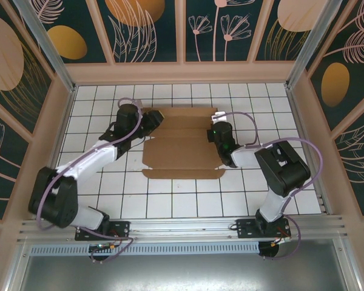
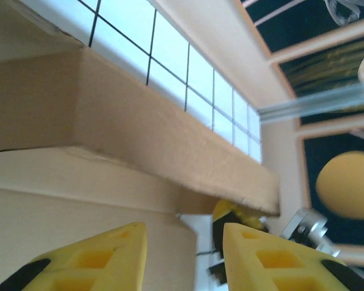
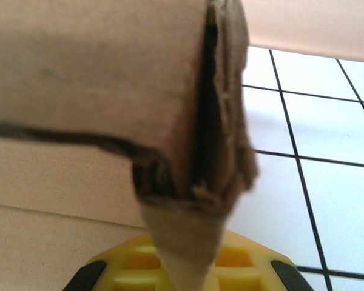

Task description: Fold the paper box

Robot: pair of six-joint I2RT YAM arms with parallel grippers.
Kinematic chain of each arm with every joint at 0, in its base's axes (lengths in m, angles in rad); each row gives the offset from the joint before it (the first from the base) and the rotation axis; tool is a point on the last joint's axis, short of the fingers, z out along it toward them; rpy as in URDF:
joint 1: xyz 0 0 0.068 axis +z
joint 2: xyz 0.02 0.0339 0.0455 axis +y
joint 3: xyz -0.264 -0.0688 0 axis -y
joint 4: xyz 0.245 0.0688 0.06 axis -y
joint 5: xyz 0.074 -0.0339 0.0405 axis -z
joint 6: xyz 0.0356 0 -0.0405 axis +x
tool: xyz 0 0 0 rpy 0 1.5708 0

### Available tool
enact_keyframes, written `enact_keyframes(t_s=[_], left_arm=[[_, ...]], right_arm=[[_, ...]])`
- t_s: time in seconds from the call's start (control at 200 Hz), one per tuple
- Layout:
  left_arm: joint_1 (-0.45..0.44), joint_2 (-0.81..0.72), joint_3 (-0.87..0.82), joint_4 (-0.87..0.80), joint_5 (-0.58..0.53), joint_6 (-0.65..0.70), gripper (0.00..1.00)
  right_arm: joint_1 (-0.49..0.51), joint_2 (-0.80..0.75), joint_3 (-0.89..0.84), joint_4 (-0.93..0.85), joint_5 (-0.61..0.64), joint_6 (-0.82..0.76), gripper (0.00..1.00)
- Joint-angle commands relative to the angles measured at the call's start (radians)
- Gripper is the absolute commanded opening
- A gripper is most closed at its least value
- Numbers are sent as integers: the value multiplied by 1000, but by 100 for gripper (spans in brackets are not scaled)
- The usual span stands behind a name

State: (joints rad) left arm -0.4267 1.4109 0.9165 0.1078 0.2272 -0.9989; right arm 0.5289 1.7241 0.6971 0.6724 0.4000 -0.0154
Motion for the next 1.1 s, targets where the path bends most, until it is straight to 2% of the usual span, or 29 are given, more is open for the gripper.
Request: enact_keyframes(t_s=[0.0,0.135,0.25,0.34,0.455,0.611,0.866,1.096], left_arm=[[-1,-71,7,-259,5,251,39],[28,-115,64,-359,-82,353,50],[121,-82,111,-351,-39,332,53],[152,-33,131,-309,13,326,54],[157,41,160,-232,120,306,54],[157,92,128,-67,269,211,52],[157,108,85,-52,301,180,47],[157,123,62,-43,323,162,49]], right_arm=[[-17,-55,-50,0,23,40,0],[-14,-91,-81,-4,24,48,0],[-13,-127,-122,12,6,73,0],[-12,-133,-141,27,-1,77,0],[-10,-137,-145,33,-10,78,0],[-10,-136,-140,38,-24,80,0],[-16,-124,-139,50,-58,109,3],[-20,-118,-134,46,-66,115,4]])
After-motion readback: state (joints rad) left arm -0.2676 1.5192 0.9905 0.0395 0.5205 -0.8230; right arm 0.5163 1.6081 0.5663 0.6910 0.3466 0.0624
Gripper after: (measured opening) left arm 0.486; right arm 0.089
